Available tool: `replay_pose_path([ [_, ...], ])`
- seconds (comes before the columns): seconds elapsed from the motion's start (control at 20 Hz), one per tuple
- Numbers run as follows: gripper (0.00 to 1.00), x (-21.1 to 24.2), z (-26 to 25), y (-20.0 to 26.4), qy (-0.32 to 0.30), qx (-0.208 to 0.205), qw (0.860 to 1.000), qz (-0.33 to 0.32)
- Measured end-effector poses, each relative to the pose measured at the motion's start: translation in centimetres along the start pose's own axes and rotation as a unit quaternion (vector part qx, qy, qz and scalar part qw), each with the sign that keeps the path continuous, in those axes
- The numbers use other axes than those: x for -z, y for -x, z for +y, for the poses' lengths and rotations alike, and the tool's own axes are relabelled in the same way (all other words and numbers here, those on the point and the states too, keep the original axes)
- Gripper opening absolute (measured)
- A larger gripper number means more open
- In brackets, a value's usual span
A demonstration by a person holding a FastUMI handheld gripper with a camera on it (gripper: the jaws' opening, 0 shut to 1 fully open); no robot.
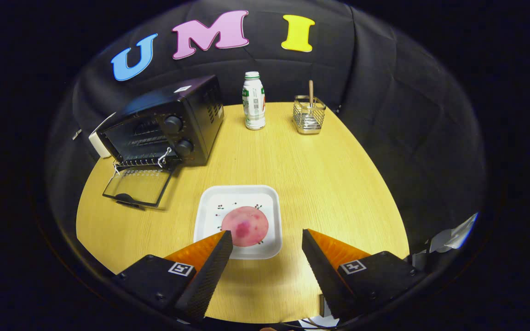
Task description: Open the toaster oven, put the food inside, and close the toaster oven door.
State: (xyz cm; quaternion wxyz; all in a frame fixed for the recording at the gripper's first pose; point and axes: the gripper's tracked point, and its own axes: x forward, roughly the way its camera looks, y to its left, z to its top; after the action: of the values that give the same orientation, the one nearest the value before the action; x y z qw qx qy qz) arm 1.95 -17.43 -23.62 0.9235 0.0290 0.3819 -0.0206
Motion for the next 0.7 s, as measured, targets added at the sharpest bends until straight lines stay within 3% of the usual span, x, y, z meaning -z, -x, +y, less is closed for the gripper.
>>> replay_pose_path([
  [0.25,1.00,1.6,-2.6,-3.3,0.018,-0.008,0.999,0.043],
  [0.7,0.99,3.0,-2.6,-7.0,0.025,-0.020,0.995,0.094],
])
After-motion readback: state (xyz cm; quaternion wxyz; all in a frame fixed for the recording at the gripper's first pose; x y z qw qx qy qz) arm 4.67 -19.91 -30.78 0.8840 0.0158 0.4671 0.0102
